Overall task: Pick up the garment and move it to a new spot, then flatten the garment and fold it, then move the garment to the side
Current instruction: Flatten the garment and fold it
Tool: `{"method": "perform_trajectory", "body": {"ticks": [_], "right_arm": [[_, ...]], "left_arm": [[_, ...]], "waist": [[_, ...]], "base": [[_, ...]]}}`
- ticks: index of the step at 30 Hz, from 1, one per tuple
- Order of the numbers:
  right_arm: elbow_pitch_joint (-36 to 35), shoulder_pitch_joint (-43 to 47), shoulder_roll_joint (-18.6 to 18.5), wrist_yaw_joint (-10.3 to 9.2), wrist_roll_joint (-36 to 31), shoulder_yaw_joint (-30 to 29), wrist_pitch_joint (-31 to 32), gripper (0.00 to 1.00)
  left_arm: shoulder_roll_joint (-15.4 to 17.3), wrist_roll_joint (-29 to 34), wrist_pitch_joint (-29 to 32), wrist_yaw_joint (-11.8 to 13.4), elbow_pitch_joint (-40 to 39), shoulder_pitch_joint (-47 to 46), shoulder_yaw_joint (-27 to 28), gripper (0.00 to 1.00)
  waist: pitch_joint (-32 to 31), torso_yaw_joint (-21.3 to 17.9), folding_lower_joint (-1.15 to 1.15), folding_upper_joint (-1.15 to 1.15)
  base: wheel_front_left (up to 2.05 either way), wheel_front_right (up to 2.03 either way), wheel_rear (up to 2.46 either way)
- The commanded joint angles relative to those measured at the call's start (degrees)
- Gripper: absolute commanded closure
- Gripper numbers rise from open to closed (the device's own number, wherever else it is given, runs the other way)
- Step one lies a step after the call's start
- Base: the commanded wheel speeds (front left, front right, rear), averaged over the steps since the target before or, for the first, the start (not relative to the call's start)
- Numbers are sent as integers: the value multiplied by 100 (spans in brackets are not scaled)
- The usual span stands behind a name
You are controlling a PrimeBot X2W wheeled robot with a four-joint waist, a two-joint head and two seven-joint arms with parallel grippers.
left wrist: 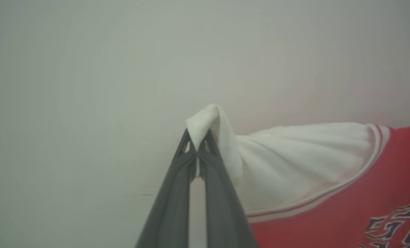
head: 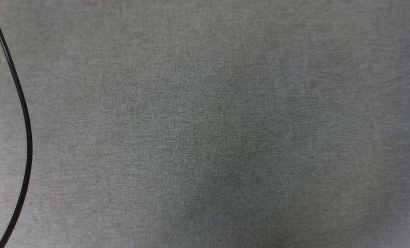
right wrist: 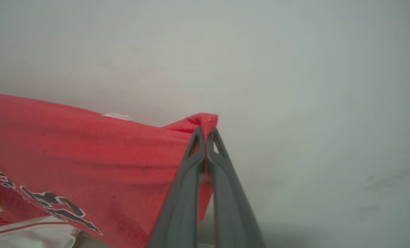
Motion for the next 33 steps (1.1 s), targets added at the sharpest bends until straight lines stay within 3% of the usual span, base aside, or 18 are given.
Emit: {"method": "perform_trajectory", "body": {"ticks": [1,7,13,23,28,33], "right_arm": [[70,-131,-20,-12,26,14,-49,100],[536,191,41,-12,261,429,-309,100],[694,1296,44,-12,729,921,-665,100],[518,3801,-238,-13,1576,1373,-1086,100],[335,4881,-411,-16,1873,1386,-1117,100],[88,5901,-526,-21,2094,1261,-1096,100]], "left_arm": [[26,-30,-39,-10,61,-84,32,100],[-58,-466,-237,-111,592,379,127,100],[-91,-1034,-450,-150,873,1574,100,100],[-46,-2156,-826,-150,174,4723,-100,100],[-11,-2314,-913,-128,-191,6031,37,100],[12,-2355,-937,79,-667,7147,153,100]], "waist": [[210,64,-2,0],[278,114,-2,0],[-168,135,-2,0],[-1525,260,-2,0],[-2101,336,-2,0],[-2600,394,-2,0]], "base": [[0,0,0],[0,0,0],[0,0,0],[0,0,0],[0,0,0],[0,0,0]]}}
